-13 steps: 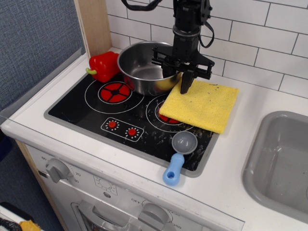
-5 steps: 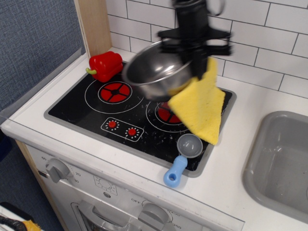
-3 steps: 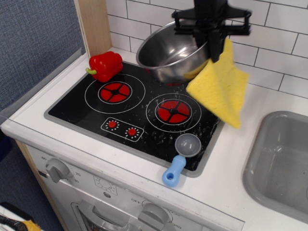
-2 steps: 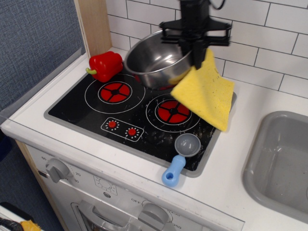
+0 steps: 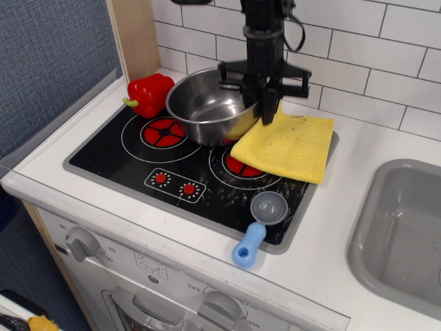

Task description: Place the silver pot on the bottom left corner of the table.

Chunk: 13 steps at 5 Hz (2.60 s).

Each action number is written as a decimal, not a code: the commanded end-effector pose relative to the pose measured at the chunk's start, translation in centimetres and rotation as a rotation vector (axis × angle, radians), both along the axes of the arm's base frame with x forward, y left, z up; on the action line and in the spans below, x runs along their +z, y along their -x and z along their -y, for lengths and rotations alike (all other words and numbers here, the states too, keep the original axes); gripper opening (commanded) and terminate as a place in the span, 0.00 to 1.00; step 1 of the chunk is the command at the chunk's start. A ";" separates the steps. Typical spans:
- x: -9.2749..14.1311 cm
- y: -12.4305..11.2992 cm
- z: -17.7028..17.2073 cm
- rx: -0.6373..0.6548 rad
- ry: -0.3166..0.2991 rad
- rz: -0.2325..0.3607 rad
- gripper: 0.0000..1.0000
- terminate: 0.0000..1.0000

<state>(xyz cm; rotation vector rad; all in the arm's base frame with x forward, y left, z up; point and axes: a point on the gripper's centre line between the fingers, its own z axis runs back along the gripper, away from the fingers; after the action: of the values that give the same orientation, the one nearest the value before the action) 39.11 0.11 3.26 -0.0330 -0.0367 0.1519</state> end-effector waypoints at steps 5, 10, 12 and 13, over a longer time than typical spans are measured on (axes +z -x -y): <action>3.5 0.6 -3.0 0.034 -0.028 0.074 1.00 0.00; 4.8 2.7 -3.6 0.014 -0.032 0.064 0.00 0.00; 7.1 8.4 -6.6 0.028 -0.002 0.103 0.00 0.00; 5.2 9.9 -8.2 0.054 -0.034 0.063 0.00 0.00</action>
<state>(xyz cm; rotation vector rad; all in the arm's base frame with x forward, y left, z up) 29.37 8.14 7.09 -0.0127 -0.0588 0.1968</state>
